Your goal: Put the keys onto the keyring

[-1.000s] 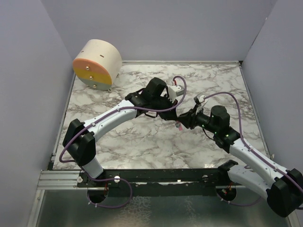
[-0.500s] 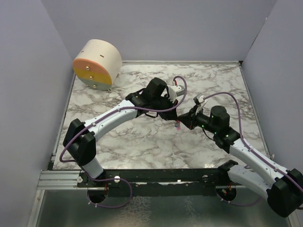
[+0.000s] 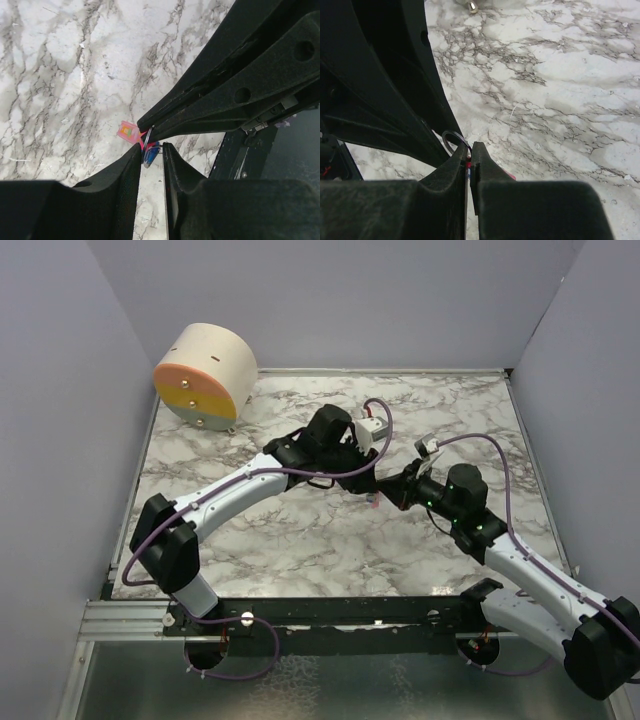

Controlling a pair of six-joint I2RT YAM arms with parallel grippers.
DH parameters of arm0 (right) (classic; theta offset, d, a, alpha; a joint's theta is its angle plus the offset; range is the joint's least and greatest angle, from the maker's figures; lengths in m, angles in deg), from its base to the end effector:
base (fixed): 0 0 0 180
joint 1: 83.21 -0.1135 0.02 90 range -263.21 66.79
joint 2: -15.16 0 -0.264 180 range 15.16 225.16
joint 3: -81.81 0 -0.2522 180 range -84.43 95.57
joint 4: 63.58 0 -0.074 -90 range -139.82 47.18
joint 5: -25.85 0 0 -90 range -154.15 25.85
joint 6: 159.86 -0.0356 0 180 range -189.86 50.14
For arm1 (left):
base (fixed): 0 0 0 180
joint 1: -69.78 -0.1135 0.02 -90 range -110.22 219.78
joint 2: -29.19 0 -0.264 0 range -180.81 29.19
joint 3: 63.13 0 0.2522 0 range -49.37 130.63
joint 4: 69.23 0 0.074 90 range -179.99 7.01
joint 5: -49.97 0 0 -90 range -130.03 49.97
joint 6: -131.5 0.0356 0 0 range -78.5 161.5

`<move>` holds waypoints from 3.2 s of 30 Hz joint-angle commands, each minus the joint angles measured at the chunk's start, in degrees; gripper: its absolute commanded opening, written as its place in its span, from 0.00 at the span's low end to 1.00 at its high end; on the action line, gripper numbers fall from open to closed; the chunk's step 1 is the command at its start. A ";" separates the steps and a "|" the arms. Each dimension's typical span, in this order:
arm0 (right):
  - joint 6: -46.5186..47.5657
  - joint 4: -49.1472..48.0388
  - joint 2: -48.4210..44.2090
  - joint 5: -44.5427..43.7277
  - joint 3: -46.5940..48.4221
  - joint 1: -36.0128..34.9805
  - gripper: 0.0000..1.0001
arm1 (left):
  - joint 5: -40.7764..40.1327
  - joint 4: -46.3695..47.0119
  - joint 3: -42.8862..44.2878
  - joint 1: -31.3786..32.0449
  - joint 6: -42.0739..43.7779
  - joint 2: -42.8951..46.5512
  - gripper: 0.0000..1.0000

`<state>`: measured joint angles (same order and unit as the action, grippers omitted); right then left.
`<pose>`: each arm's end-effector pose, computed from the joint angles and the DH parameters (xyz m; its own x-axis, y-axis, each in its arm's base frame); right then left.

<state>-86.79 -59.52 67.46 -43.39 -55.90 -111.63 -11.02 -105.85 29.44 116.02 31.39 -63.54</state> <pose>0.1796 0.1115 0.2525 -0.4222 0.0811 -0.9029 -0.6528 0.6639 0.3649 0.2427 -0.2784 0.3135 -0.5657 0.3688 -0.7375 0.8136 0.3952 -0.4265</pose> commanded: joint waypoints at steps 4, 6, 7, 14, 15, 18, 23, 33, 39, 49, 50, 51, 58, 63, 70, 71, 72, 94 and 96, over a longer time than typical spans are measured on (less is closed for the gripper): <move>-1.30 -3.64 -1.93 -2.30 -0.92 -0.01 0.01 | -11.45 12.12 -8.26 -0.50 -4.82 11.67 0.28; -1.64 -3.93 -2.68 -2.39 -1.09 -0.03 0.01 | -14.60 17.64 -12.76 -0.53 -6.50 15.65 0.28; -1.82 -4.19 -2.96 -2.40 -1.23 -0.05 0.01 | -16.01 20.26 -15.12 -0.58 -7.32 17.68 0.28; -4.44 -9.38 -3.43 -0.84 -2.56 0.06 0.01 | -24.41 37.97 -31.04 -0.64 -12.24 27.91 0.31; -4.87 -10.90 -3.40 -0.20 -2.97 0.04 0.01 | -24.64 39.41 -32.23 -0.57 -12.56 28.43 0.31; -6.40 -15.93 -3.30 2.21 -4.10 0.04 0.01 | -24.04 44.05 -34.42 -0.56 -13.13 28.62 0.31; -9.51 -22.40 -1.66 4.98 -3.99 0.07 0.01 | -21.97 51.37 -36.92 -0.56 -15.21 27.62 0.31; -16.56 -30.40 3.15 7.93 -1.65 0.04 0.01 | -20.40 61.46 -39.82 -0.63 -17.47 27.92 0.36; -19.43 -32.61 4.95 7.81 0.37 0.04 0.01 | -18.65 61.82 -39.51 -1.03 -18.15 28.14 0.45; -22.23 -35.25 6.75 9.33 2.31 0.08 0.01 | -15.37 63.36 -39.19 -2.23 -19.23 27.63 0.47; -22.39 -35.49 6.86 9.44 2.32 0.09 0.01 | -14.74 63.75 -39.15 -2.41 -19.50 27.42 0.47; -22.63 -35.71 6.98 9.54 2.30 0.04 0.01 | -14.17 64.04 -39.09 -2.53 -19.79 27.16 0.47; -23.64 -37.00 7.55 10.42 2.47 0.04 0.01 | -10.28 65.29 -38.08 -3.22 -21.93 25.10 0.45; -24.00 -37.25 7.74 10.75 2.67 0.04 0.01 | -9.25 65.69 -37.67 -3.35 -22.50 24.39 0.44; -24.19 -37.48 8.16 10.39 2.64 0.09 0.01 | -8.60 66.74 -37.88 -3.30 -22.96 24.88 0.32; -24.32 -37.57 8.24 10.40 2.66 0.12 0.01 | -8.57 66.93 -38.01 -3.34 -23.13 24.88 0.30; -24.37 -37.78 8.43 10.39 2.60 0.12 0.01 | -8.46 67.22 -38.10 -3.34 -23.26 24.88 0.27; -24.66 -38.21 8.32 11.35 2.06 0.58 0.01 | -7.71 68.61 -39.38 -3.48 -23.12 27.69 0.37; -24.73 -38.33 8.03 11.57 1.99 0.59 0.01 | -7.75 68.56 -39.48 -3.58 -23.15 27.62 0.37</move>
<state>-111.40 -96.26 76.24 -33.16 -55.39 -111.48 -20.51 -39.86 -9.79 112.61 7.83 -37.40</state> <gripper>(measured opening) 0.012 0.372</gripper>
